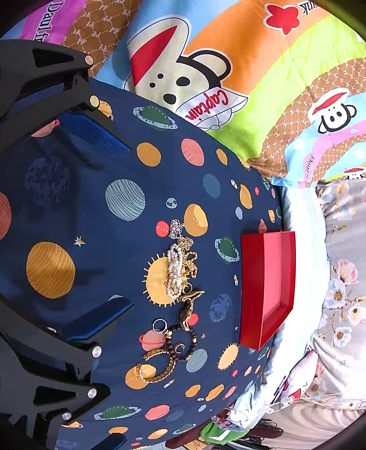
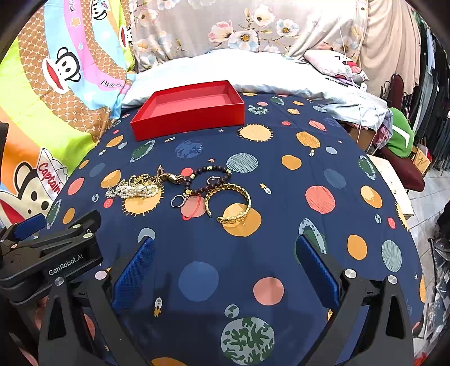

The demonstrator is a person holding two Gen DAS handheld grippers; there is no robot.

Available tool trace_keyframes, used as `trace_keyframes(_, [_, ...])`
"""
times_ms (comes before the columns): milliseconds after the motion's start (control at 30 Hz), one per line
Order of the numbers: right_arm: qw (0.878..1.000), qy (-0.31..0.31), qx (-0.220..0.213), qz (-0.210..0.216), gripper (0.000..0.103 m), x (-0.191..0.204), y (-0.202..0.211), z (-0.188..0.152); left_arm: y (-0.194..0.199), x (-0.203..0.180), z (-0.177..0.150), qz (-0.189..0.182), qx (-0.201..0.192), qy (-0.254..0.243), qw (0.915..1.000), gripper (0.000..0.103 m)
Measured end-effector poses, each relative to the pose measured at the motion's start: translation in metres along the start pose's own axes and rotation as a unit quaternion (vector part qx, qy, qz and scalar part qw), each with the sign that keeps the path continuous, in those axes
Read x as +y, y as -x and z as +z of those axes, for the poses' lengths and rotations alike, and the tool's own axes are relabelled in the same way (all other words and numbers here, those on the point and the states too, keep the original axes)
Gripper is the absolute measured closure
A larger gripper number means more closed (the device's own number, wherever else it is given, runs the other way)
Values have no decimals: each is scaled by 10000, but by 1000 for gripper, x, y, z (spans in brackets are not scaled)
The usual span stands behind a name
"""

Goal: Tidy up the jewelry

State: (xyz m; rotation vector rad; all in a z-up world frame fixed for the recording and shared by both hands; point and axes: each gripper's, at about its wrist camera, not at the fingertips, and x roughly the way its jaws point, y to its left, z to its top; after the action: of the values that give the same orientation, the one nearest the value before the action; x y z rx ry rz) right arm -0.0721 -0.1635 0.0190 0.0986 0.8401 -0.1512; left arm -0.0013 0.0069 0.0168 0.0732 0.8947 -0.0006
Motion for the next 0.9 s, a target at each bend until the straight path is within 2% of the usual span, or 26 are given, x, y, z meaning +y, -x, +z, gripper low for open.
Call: trace_keyframes(900, [10000, -1, -11, 18, 5, 1, 0, 0, 2, 2, -3, 186, -70, -1, 9998, 5])
